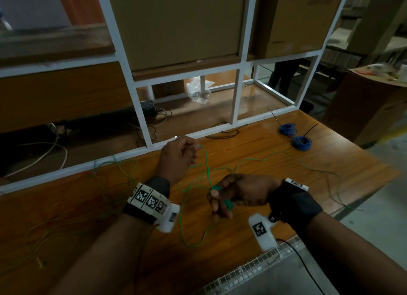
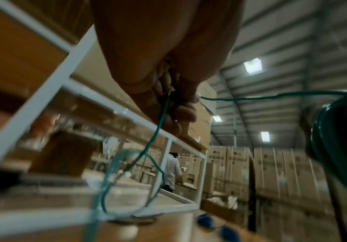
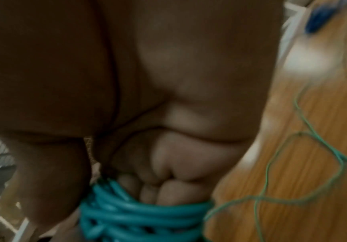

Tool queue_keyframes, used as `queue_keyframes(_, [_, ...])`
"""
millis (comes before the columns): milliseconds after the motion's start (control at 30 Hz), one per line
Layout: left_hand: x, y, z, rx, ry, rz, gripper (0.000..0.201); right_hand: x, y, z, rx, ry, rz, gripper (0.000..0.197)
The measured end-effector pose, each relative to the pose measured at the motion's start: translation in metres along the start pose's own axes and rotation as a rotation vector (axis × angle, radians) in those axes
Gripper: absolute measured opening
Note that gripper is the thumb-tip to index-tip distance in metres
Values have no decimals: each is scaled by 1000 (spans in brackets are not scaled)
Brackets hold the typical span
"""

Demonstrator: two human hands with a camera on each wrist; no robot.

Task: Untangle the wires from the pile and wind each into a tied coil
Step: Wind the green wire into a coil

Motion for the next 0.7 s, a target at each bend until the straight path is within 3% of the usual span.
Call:
queue_keyframes(67, [17,-1,0,-148,13,176,15,12,-3,-3,-94,-84,-171,33])
queue_keyframes(167, [34,-2,4,-186,-41,168,21,19,-23,-1,-294,-206,-420,27])
queue_keyframes(233, [47,-8,12,-242,-143,270,17,10,-45,0,-450,-171,-608,26])
queue_keyframes(300, [58,-13,22,-201,-220,229,29,-10,-69,3,-633,-41,-750,29])
queue_keyframes(367, [71,-22,33,-172,-306,233,21,-33,-88,10,-800,130,-885,32])
queue_keyframes(433, [77,-29,41,-184,-322,231,13,-59,-91,18,-870,422,-886,37])
queue_keyframes(500, [73,-34,46,-201,-294,149,15,-83,-82,28,-789,839,-524,40])
queue_keyframes(567, [68,-33,48,-172,-293,127,13,-95,-69,35,-584,1157,52,40])
queue_keyframes(633, [60,-30,47,-151,-300,91,13,-100,-54,33,-324,1239,617,42])
queue_keyframes(700, [51,-30,44,-137,-322,27,12,-99,-31,23,-13,1070,1000,46])
Point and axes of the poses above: each hand's wrist, its own z-axis away from the middle knuckle, its own x-axis out of the palm, y = z × x, the point moved 5 cm from there along -z, towards the middle knuckle, and after that the axes turned 1 degree about y, right-handed, at the moved point
